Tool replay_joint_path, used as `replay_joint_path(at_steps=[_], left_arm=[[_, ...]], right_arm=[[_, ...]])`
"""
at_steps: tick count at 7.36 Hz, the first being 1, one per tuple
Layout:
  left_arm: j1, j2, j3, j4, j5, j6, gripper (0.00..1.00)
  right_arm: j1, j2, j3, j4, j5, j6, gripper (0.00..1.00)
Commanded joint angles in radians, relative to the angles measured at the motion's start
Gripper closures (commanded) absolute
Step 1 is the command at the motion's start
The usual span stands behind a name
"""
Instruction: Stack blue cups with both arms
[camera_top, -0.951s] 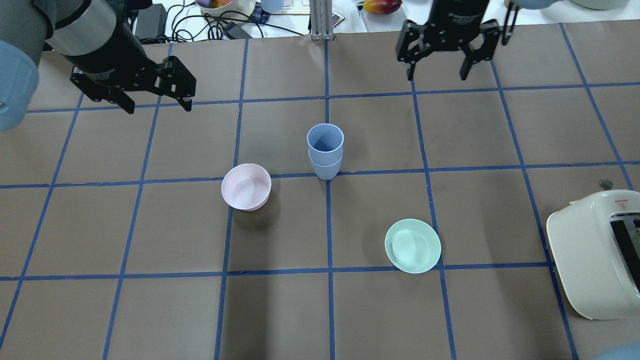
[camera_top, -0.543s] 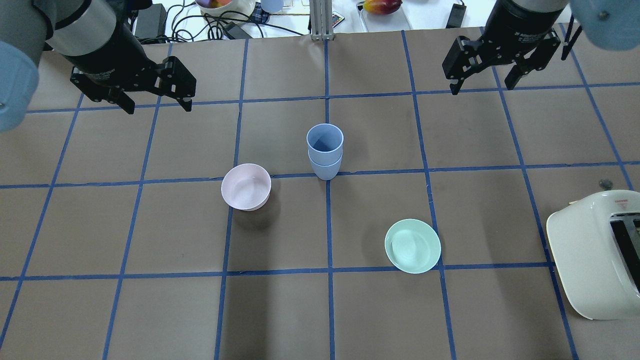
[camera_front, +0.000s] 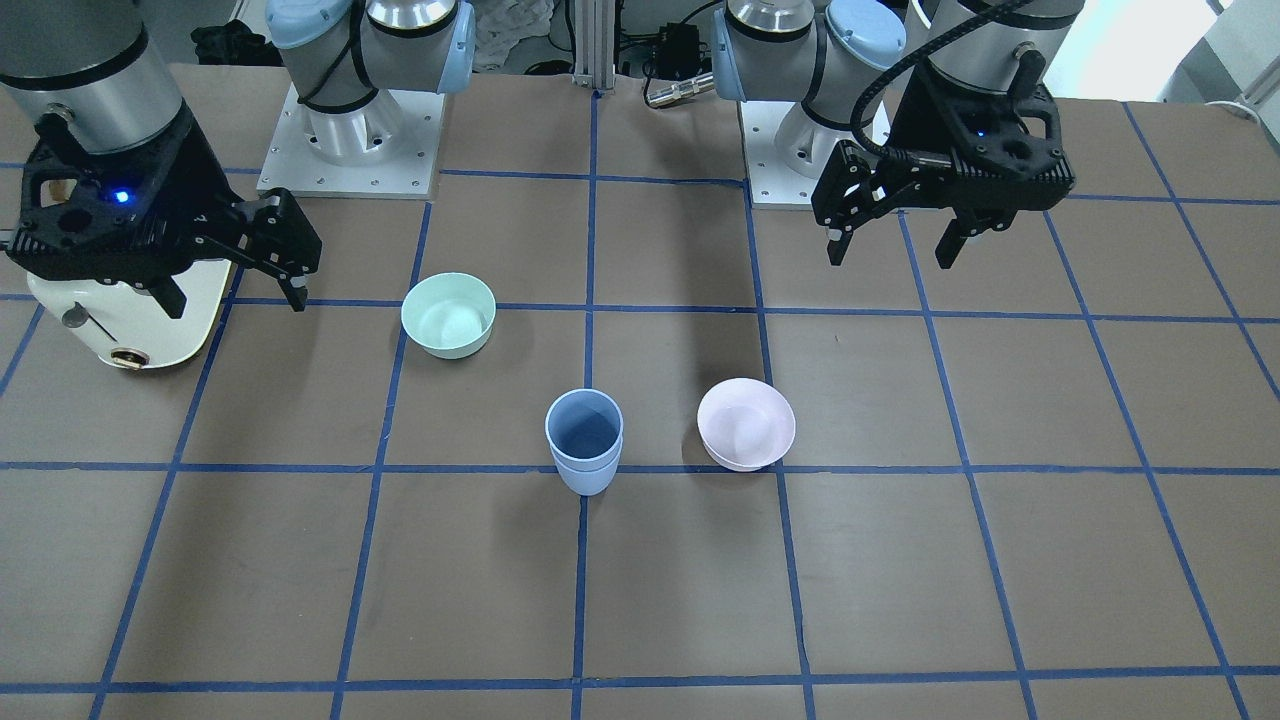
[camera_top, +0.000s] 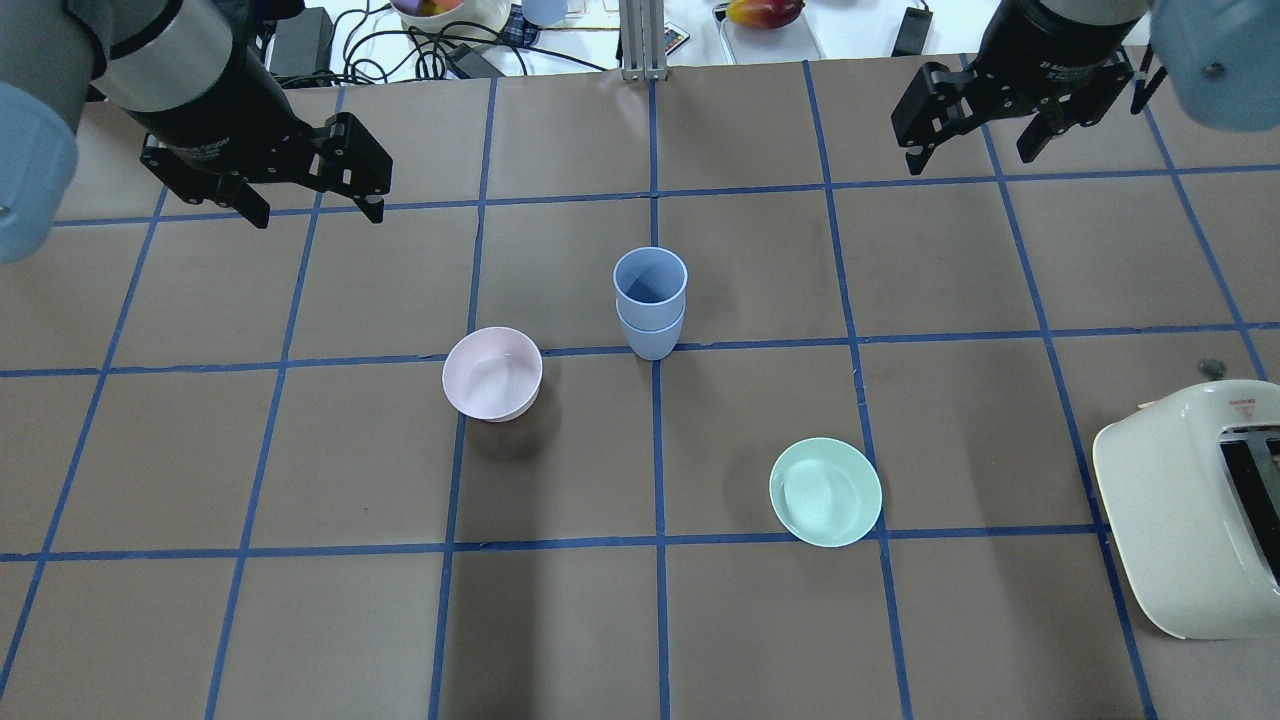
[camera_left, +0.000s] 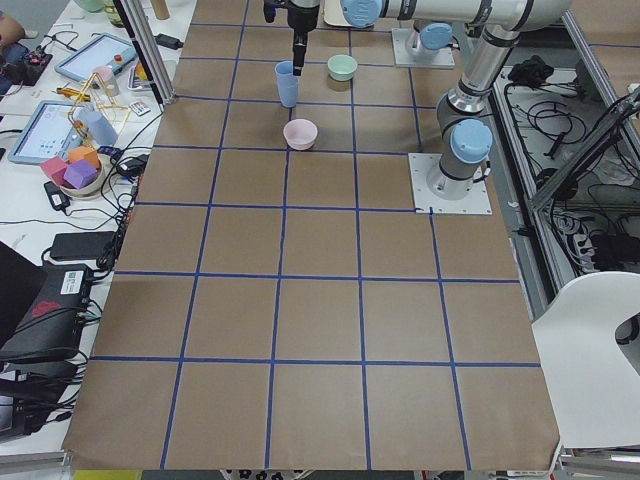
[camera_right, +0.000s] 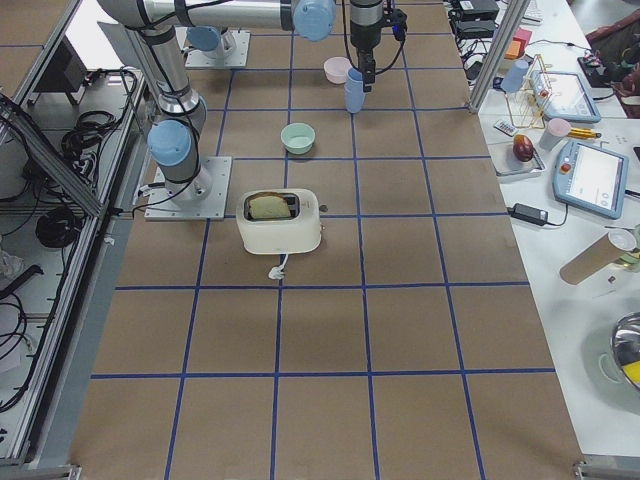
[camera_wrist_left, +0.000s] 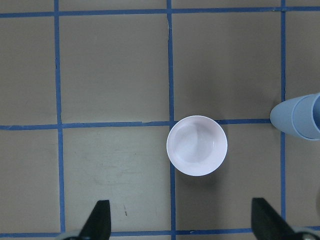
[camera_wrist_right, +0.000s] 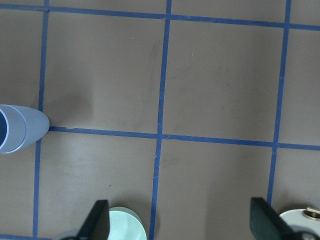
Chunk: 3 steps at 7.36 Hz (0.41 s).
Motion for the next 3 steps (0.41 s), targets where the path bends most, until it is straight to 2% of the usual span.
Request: replay_joint_path(at_steps=[1, 3], left_arm=[[0.000, 0.000, -0.001, 0.000, 0.000, 0.000, 0.00], [0.000, 0.000, -0.001, 0.000, 0.000, 0.000, 0.00]], right_arm=[[0.000, -0.001, -0.005, 0.004, 0.000, 0.000, 0.00], [0.000, 0.000, 0.001, 0.004, 0.003, 0.000, 0.00]])
